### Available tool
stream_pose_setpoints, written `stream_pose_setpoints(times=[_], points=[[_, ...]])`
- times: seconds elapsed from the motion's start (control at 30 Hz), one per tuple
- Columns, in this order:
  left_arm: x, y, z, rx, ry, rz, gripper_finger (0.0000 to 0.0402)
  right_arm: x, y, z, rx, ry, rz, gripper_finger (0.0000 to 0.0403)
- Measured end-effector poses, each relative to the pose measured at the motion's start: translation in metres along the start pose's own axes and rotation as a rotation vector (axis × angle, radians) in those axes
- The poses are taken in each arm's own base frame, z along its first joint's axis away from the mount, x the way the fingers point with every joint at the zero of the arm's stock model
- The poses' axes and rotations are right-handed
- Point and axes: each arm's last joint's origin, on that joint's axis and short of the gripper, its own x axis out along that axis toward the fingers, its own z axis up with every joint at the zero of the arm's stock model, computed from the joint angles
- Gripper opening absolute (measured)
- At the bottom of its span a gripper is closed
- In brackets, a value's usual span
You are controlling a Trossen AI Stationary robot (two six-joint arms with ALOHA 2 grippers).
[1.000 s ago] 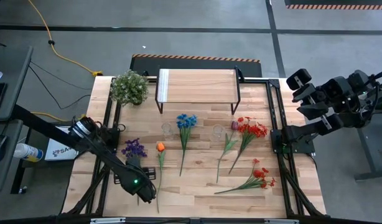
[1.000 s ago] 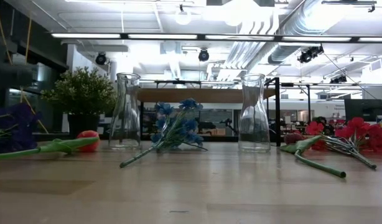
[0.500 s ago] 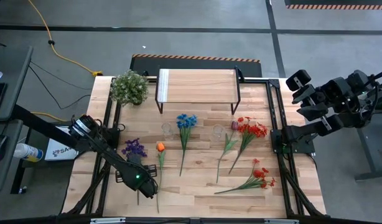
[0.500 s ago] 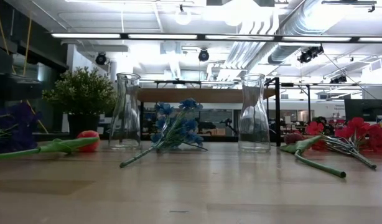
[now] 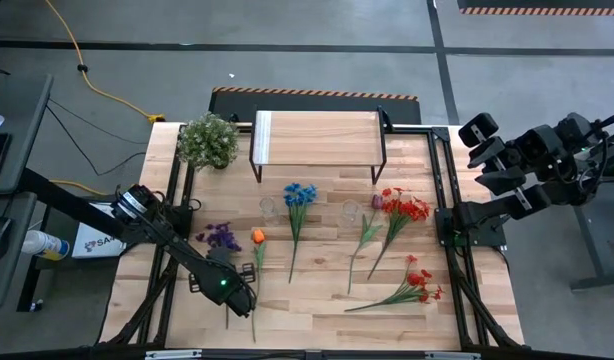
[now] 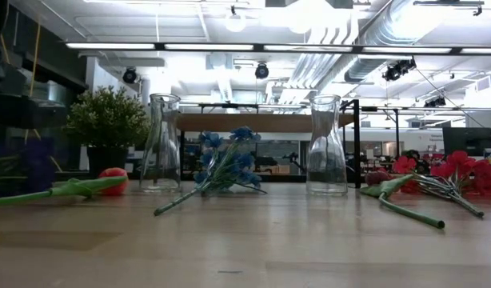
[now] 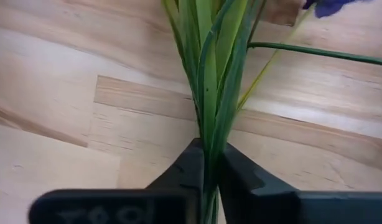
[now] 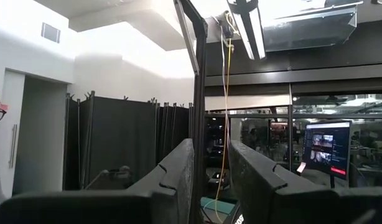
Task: Pick and place flowers into a vace then onto a shelf
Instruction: Put the violet flowers into the left transparent vase
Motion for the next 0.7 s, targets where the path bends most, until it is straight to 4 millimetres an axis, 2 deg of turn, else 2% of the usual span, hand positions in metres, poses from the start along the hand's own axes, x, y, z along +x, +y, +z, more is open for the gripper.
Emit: stream_pose_setpoints(times=[0.1,0.33,0.53,0.7], points=[[0.0002,0.0003,0.0003,0.0,-0.001,0.005,0.0049,0.0,-0.0001,-0.0007,0.002,0.007,-0.001,0.0094],[0.0008,0.0006,0.0004,0.0,-0.002,0.009,0.0067,0.0001,-0.0002,-0.0018,0.005,0.017,-0.002,0.0094],[0.0007,0.0007,0.0002,0.001,-0.001,0.009,0.0047,0.0001,-0.0002,-0.0018,0.005,0.017,-0.002,0.0094],[0.0008,0.0006,0.0001,0.001,0.0,0.007,0.0056,0.0001,-0.0002,-0.0018,0.005,0.017,-0.002,0.0094]])
